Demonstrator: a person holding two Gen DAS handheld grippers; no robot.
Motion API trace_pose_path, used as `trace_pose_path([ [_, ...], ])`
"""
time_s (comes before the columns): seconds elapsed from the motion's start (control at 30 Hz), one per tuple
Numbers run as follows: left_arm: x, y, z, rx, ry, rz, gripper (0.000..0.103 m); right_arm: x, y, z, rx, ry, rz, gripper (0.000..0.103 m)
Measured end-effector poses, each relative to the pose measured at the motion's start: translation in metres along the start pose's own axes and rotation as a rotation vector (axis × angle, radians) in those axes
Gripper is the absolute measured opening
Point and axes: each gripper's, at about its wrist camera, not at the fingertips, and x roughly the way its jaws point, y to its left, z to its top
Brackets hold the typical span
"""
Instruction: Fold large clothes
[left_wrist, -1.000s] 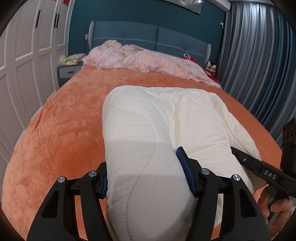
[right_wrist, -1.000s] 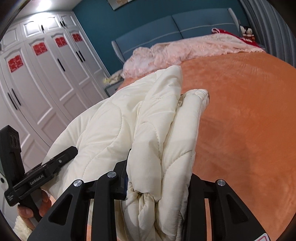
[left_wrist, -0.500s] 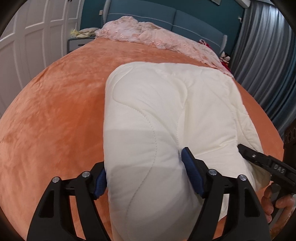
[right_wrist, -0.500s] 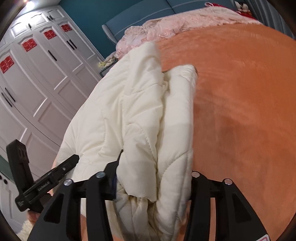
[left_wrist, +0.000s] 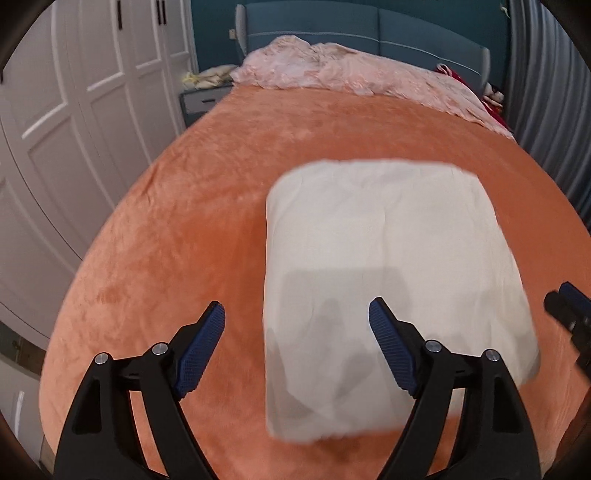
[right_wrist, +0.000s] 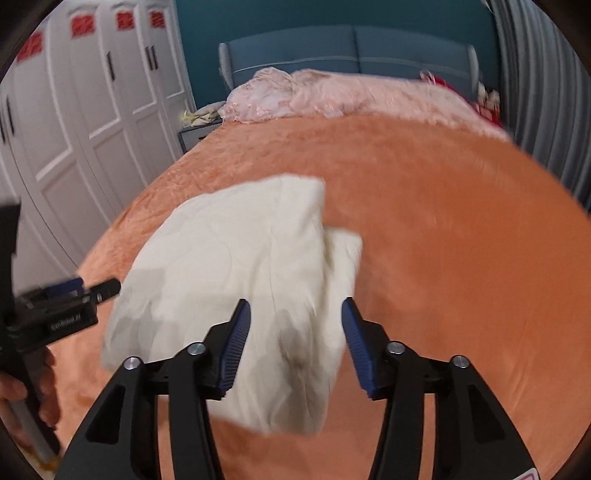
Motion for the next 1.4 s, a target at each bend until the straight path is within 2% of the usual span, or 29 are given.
trace_pose_path([
  [0.07,0.005,-0.009,0.013,0.012,-0.021,0.023,0.078,0.016,0.013,0.011,-0.039,0.016,-0.020,0.024],
  [0.13,0.021,-0.021,0.028,0.016,-0.016,0.034,0.078,0.036,0.020,0.021,-0.039,0.037,-0.020,0.011],
  [0.17,0.028,-0.025,0.032,0.018,-0.009,0.042,0.078,0.042,0.022,0.022,-0.042,0.039,-0.029,0.010],
  [0.37,0.068,-0.042,0.036,0.039,0.022,0.061,0.077,0.094,0.021,0.025,-0.045,0.088,-0.085,0.008],
  [0.53,0.085,-0.047,0.030,0.034,0.020,0.064,0.078,0.117,0.013,0.019,-0.022,0.116,-0.075,0.008],
  [0.73,0.099,-0.053,0.019,0.056,-0.011,0.094,0.080,0.129,0.016,0.007,-0.026,0.111,-0.077,0.008],
  [1.0,0.114,-0.050,0.011,0.028,-0.048,0.100,0.087,0.141,0.018,-0.004,-0.037,0.087,-0.080,0.008],
  [1.4,0.125,-0.052,0.003,0.025,-0.100,0.125,0.090,0.148,0.020,-0.012,-0.034,0.052,-0.085,0.008],
])
